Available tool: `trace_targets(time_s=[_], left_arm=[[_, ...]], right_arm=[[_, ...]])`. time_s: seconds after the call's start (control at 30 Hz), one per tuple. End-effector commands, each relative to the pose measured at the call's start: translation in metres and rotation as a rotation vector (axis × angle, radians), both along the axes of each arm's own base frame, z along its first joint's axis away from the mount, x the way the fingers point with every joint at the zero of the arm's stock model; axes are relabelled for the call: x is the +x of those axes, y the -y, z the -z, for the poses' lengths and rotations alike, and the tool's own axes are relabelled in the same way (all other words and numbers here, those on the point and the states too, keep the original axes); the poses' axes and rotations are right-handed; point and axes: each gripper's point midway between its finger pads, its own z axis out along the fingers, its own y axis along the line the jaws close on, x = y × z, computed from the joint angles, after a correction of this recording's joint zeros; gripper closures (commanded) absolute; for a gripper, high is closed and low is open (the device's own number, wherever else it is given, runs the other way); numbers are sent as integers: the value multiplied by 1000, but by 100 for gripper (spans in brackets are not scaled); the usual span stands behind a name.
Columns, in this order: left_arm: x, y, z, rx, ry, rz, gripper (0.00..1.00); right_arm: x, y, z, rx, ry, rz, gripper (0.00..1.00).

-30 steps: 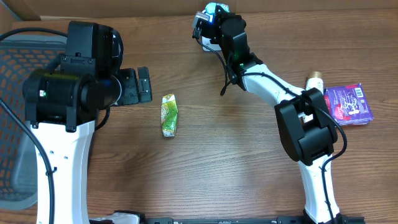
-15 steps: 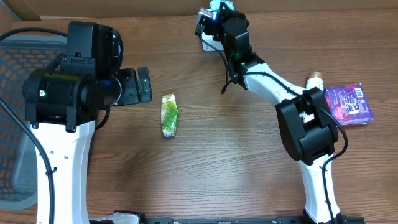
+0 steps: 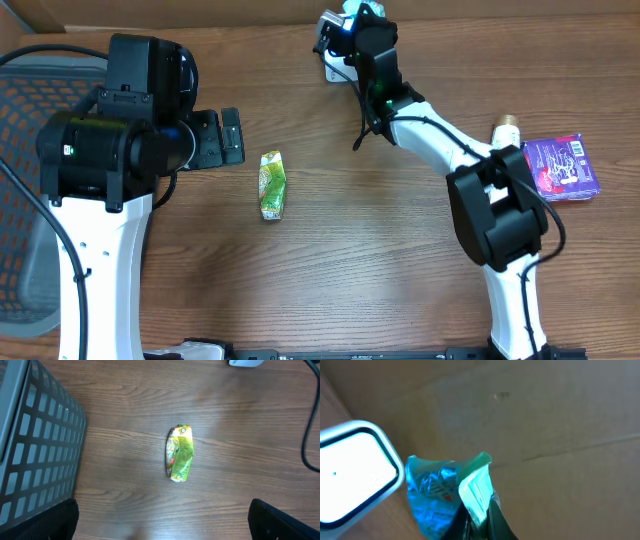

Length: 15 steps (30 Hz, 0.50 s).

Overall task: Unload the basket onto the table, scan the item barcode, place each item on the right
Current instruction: 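Hold the packet's barcode in front of the scanner, then move the packet right and release it near the right edge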

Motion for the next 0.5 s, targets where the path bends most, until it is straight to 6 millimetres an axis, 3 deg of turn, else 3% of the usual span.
trace_targets(time_s=[0.0, 0.13, 0.23, 0.37, 0.47], left_arm=[[0, 0, -1, -6, 6, -13, 0], [0, 0, -1, -6, 6, -13, 0], [0, 0, -1, -6, 6, -13, 0], [0, 0, -1, -6, 6, -13, 1], [0, 0, -1, -6, 6, -13, 0]], right_arm=[[-40, -16, -96, 207, 62, -11, 96], [-82, -23, -110, 407, -98, -8, 96], [-115, -27, -106, 575, -279, -26, 96], [-162, -42, -72, 1002, -700, 31, 96], [-169, -40, -55, 1171, -842, 126, 96]])
